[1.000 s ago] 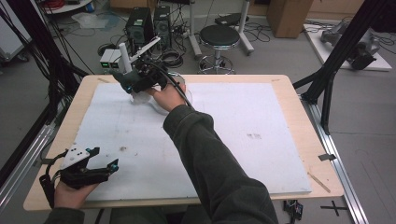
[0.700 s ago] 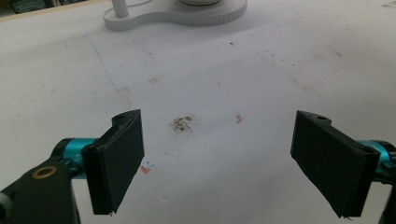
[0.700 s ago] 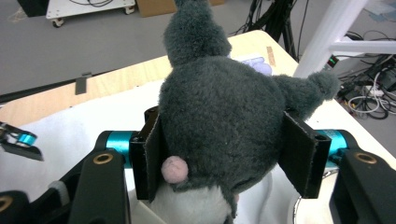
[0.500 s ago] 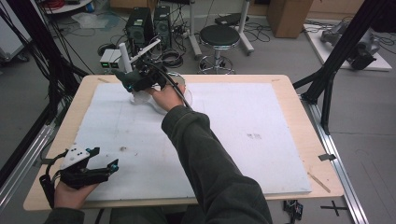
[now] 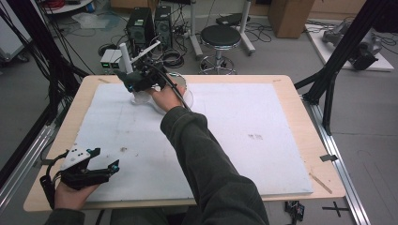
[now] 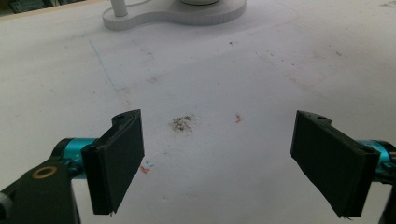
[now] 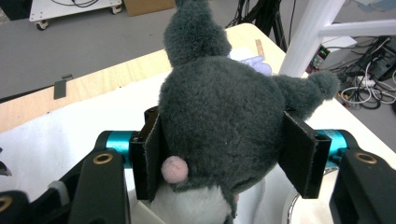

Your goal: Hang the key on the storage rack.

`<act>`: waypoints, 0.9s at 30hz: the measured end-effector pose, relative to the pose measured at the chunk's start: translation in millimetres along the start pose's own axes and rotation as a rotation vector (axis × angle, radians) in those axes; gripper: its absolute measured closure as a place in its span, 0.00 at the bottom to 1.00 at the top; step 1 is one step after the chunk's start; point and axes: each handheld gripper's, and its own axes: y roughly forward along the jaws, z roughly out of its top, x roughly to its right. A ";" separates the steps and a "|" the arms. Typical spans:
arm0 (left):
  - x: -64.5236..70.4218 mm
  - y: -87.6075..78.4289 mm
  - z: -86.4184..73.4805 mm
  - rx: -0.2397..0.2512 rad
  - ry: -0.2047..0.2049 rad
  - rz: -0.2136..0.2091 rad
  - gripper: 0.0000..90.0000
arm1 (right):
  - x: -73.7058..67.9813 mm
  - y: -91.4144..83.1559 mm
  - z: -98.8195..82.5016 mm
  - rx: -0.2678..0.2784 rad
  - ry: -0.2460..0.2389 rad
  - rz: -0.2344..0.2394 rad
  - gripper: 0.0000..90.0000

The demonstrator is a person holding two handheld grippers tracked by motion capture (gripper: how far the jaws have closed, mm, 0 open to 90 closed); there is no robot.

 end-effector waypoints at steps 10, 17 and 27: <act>0.2 -0.1 -0.1 0.000 -0.001 -0.001 0.20 | 3.4 5.9 -3.0 -0.024 0.025 -0.006 0.43; -0.2 -0.3 -0.3 0.002 -0.001 0.000 0.20 | 4.9 12.2 -6.9 -0.051 0.038 -0.014 0.43; -0.6 -0.7 -0.5 0.000 0.001 0.001 0.20 | 4.5 20.0 -10.5 -0.081 0.065 -0.025 0.43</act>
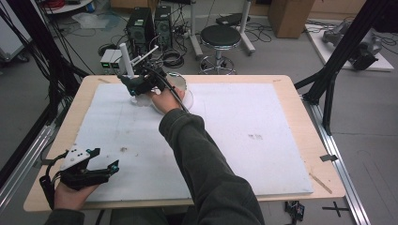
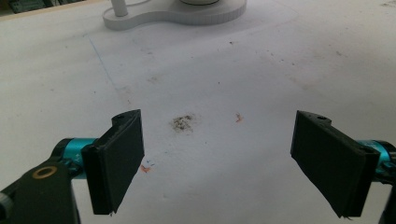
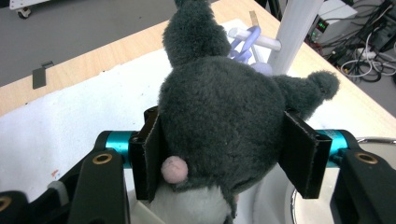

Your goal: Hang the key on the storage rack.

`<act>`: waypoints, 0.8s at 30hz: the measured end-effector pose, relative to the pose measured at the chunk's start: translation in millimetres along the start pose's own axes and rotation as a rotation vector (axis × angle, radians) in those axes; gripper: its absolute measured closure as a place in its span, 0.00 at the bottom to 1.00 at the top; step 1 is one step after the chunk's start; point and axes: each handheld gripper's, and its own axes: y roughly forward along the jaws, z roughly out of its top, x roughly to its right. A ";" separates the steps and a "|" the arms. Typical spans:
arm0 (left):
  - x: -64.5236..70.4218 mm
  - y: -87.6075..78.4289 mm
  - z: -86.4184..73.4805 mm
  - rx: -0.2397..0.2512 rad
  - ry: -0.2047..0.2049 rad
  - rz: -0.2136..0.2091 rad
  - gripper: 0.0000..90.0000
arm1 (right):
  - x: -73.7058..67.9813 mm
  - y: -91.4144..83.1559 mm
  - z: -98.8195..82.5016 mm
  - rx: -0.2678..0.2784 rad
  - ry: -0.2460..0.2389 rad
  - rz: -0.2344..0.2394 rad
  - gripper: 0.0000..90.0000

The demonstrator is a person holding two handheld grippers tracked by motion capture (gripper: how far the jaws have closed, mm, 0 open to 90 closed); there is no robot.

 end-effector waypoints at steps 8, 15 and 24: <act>-0.1 -0.3 0.0 0.001 0.002 0.000 0.20 | -0.3 4.6 -1.1 -0.025 0.000 -0.012 0.43; -0.2 -0.5 -0.2 0.001 -0.001 0.001 0.20 | -2.2 10.1 -1.8 -0.042 -0.012 -0.023 0.43; -0.4 -0.6 -0.2 0.001 0.001 0.000 0.20 | -3.6 16.0 -3.7 -0.068 -0.003 -0.023 0.42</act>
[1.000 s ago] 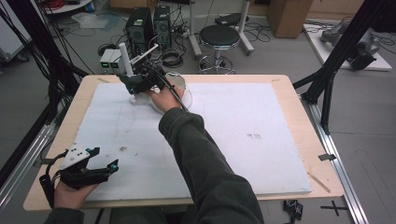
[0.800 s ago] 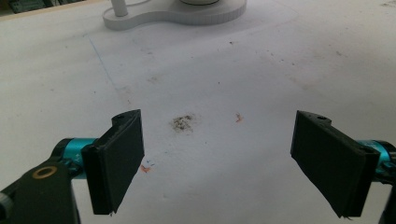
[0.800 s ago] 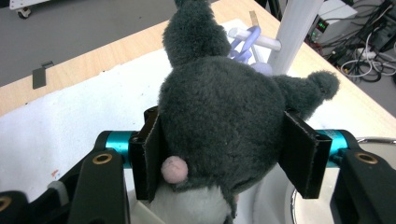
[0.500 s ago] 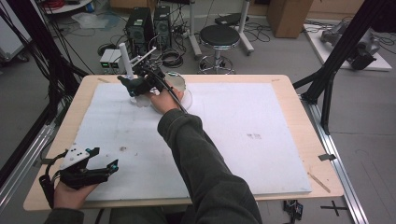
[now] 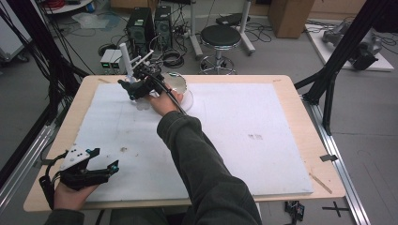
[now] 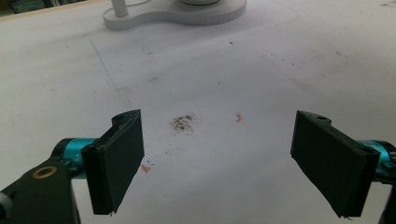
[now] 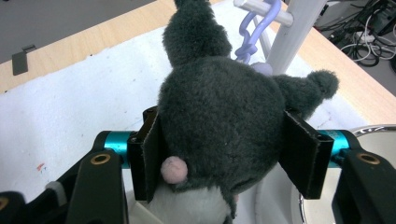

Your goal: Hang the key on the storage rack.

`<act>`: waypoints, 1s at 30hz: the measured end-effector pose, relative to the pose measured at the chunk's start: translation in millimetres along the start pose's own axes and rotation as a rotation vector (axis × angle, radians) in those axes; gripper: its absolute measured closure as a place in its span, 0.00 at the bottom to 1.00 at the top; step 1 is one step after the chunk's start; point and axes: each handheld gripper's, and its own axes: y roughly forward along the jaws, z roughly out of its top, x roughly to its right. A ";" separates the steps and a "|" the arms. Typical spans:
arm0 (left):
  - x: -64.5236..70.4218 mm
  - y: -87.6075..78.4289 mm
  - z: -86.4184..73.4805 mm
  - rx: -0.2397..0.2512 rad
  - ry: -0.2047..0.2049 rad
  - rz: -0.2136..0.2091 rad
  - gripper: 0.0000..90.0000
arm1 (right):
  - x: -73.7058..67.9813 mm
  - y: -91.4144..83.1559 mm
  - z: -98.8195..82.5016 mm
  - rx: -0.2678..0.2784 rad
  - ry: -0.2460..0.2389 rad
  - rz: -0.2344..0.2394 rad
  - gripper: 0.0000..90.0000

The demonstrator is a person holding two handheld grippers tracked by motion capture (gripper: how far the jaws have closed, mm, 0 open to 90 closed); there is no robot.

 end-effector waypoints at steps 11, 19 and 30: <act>0.0 0.0 0.1 0.000 0.001 0.000 0.20 | 1.1 4.2 -3.7 -0.011 0.001 -0.004 0.41; -0.1 0.0 0.1 0.001 0.000 -0.001 0.20 | -0.4 6.6 -3.8 -0.020 -0.002 0.000 0.39; -0.3 0.0 0.2 0.001 0.000 0.000 0.20 | -1.1 8.7 -5.0 -0.032 0.012 0.005 0.28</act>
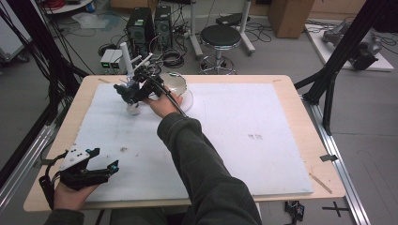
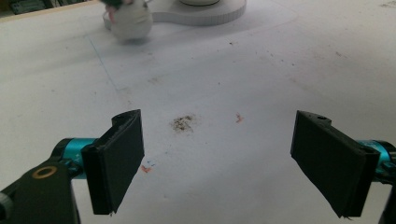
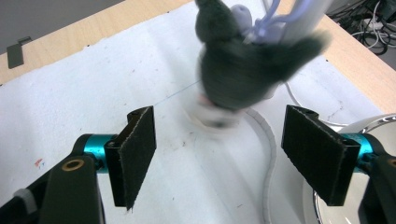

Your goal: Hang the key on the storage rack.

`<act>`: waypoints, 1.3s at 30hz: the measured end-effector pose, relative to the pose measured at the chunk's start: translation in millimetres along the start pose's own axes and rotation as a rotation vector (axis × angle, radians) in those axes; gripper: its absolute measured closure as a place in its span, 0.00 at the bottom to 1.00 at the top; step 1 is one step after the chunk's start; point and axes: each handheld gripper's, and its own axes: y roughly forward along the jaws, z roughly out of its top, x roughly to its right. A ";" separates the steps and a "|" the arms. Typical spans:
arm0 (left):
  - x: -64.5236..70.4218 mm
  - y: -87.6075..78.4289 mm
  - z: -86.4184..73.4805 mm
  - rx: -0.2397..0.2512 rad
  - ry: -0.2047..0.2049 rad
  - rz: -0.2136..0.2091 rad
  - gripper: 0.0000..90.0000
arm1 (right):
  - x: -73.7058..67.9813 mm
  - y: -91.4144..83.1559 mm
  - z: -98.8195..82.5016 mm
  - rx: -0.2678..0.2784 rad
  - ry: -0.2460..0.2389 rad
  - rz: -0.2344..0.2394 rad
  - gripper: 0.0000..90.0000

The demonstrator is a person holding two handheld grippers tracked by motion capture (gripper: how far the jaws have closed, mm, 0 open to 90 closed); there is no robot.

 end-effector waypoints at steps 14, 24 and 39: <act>0.1 0.9 -0.2 -0.001 -0.001 0.000 0.20 | 2.1 -16.9 -11.5 0.063 0.021 0.041 0.25; 0.8 1.1 -0.4 -0.006 0.001 0.000 0.20 | 1.4 -36.0 -19.6 0.093 0.022 0.070 0.23; 1.5 2.1 -0.5 -0.009 0.003 0.000 0.20 | 2.2 -60.5 -35.5 0.132 0.045 0.106 0.21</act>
